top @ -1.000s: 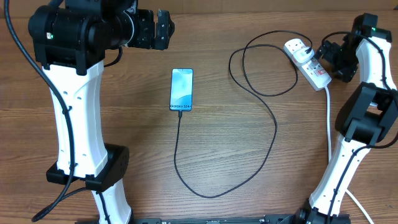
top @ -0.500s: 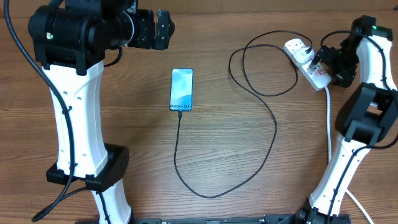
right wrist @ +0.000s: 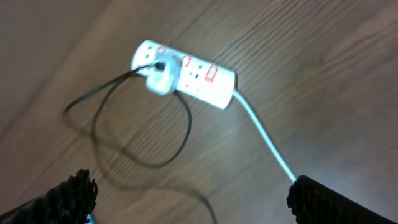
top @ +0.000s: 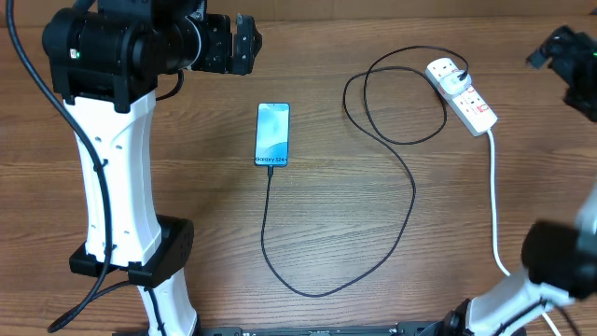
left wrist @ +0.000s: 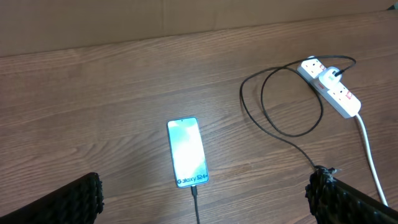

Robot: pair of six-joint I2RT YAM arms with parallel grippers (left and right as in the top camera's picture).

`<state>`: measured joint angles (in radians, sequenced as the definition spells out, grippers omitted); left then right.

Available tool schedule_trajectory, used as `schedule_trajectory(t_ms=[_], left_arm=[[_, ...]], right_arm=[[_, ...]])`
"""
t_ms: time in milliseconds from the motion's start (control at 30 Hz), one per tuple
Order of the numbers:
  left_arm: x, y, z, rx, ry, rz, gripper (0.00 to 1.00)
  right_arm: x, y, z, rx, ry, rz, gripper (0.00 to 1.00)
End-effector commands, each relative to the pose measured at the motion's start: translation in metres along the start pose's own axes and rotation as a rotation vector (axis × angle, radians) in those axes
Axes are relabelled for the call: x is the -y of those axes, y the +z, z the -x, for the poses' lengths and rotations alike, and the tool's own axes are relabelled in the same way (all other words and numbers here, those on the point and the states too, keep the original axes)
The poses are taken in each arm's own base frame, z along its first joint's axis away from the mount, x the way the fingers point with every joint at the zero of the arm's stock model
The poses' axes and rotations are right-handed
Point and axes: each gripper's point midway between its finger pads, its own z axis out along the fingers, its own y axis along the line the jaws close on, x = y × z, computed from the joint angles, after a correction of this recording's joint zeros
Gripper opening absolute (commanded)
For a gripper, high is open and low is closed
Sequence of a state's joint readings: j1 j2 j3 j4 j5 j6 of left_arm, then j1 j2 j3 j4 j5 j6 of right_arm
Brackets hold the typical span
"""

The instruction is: Plug charger to phone and switch on socket

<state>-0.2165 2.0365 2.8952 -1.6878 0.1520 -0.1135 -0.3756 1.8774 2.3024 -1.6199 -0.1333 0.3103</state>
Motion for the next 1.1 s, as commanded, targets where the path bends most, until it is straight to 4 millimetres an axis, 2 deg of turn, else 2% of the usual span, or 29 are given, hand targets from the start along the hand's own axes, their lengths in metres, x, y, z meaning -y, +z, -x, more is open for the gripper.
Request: schedule_trajectory(t_ms=[0, 200, 467, 633, 867, 1067], left_arm=[[-0.002, 0.002, 0.000, -0.005, -0.008, 0.008, 1.00], [-0.002, 0.002, 0.000, -0.005, -0.008, 0.008, 1.00], [-0.002, 0.002, 0.000, -0.005, -0.008, 0.008, 1.00], [-0.002, 0.002, 0.000, -0.005, -0.008, 0.008, 1.00], [-0.002, 0.002, 0.000, -0.005, -0.008, 0.008, 1.00], [-0.002, 0.002, 0.000, -0.005, -0.008, 0.007, 1.00]], right_arm=[[-0.010, -0.028, -0.016, 0.024, -0.023, 0.025, 1.00], [-0.029, -0.078, -0.053, 0.078, -0.109, 0.083, 1.00], [-0.047, -0.105, -0.120, 0.056, -0.245, 0.156, 1.00], [-0.035, -0.111, -0.160, 0.028, -0.287, 0.171, 1.00], [0.000, -0.111, -0.201, 0.020, -0.290, 0.149, 1.00], [0.006, -0.111, -0.212, 0.011, -0.289, 0.156, 1.00]])
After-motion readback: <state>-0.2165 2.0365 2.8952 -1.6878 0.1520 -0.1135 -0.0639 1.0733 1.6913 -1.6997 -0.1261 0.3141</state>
